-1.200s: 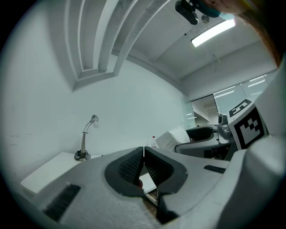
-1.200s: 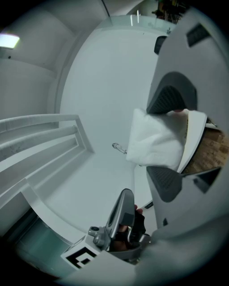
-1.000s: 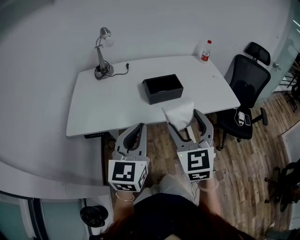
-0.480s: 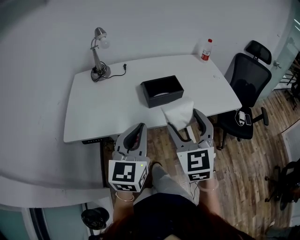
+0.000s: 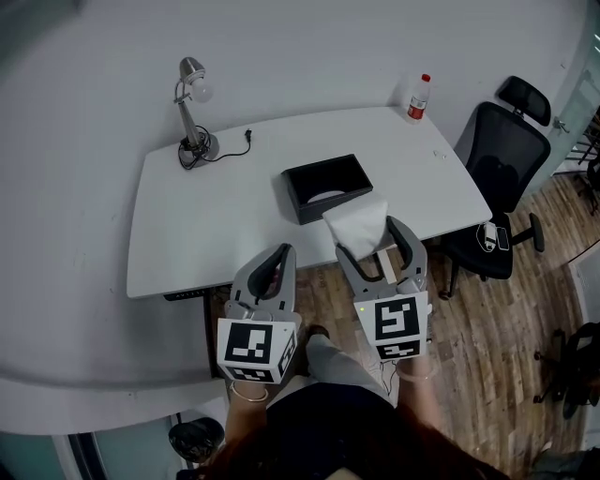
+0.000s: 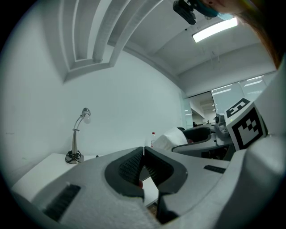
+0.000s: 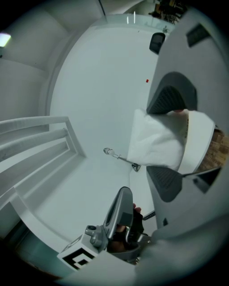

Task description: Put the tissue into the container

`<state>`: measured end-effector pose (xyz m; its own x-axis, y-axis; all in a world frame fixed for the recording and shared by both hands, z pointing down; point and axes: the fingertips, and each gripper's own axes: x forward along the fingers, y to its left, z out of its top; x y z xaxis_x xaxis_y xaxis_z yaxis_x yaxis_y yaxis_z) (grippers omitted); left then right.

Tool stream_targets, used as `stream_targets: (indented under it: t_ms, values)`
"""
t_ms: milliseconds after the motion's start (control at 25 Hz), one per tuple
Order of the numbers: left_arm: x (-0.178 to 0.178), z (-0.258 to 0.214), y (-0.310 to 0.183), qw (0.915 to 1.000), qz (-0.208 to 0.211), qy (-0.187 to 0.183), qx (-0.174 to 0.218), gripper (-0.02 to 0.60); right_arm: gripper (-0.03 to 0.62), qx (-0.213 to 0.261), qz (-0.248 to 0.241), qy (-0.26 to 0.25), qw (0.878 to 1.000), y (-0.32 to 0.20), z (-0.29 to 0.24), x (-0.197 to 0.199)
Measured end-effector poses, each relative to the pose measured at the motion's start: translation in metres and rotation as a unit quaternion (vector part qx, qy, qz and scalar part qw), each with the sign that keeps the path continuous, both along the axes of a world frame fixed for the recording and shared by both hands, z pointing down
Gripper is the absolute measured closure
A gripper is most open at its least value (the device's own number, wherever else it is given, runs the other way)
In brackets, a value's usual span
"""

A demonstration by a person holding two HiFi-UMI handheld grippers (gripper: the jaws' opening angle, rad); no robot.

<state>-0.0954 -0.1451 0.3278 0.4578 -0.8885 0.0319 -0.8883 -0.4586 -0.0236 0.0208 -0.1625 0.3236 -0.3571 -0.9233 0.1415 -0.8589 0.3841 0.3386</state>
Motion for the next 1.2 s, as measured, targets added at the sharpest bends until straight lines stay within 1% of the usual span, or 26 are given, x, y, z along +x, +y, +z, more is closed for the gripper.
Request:
stream_targets:
  t_ms: [280,800,1200]
  values:
    - [-0.003,-0.002,-0.029,0.9999,-0.004,-0.01,-0.001,0.554,0.214,-0.009,-0.002,-0.008,1.0,-0.031,0.004,0.0]
    - [0.004,-0.005,-0.08,0.9998,-0.008,-0.02,-0.004,0.554,0.215,-0.024,-0.011,-0.017,1.0,-0.088,0.008,0.004]
    - [0.006,0.001,-0.115,0.9994,-0.017,-0.026,-0.017,0.554,0.218,-0.042,-0.025,-0.015,0.999,-0.131,0.016,0.004]
